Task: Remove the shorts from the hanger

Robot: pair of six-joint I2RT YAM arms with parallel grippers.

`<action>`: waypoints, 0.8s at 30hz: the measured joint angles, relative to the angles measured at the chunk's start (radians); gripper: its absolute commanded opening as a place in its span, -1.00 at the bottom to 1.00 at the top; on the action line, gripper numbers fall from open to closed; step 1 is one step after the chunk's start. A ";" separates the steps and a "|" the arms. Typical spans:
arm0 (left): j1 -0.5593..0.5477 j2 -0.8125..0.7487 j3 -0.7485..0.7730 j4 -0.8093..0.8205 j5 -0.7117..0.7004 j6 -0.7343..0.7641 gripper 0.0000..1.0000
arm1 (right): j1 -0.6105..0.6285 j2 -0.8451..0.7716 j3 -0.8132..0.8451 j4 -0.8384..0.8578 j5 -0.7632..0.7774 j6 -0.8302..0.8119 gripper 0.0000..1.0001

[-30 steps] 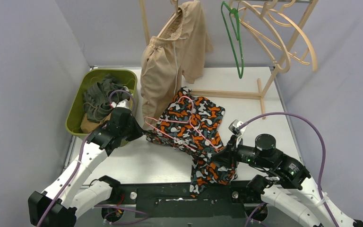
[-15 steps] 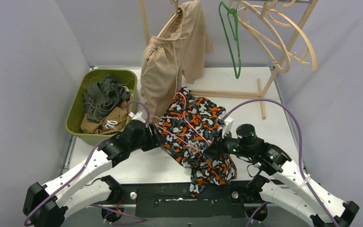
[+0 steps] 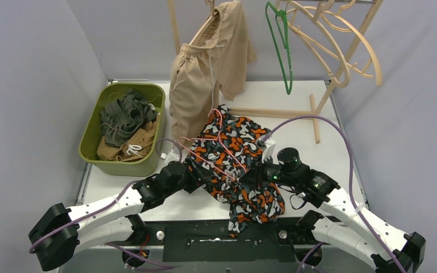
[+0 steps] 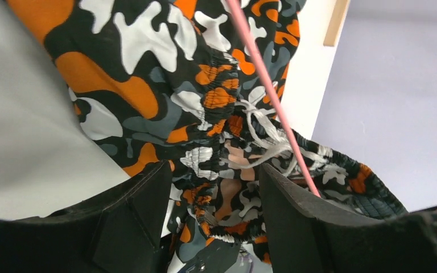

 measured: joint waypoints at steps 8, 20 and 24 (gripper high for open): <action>-0.002 0.017 -0.013 0.097 -0.027 -0.102 0.13 | 0.000 -0.001 -0.006 0.018 0.000 0.014 -1.00; -0.039 -0.062 -0.075 0.180 -0.102 -0.271 0.04 | 0.000 0.010 -0.010 0.051 -0.033 0.022 -1.00; -0.039 0.031 -0.072 0.221 -0.109 -0.294 -0.04 | 0.007 0.006 -0.019 0.077 -0.068 0.039 -1.00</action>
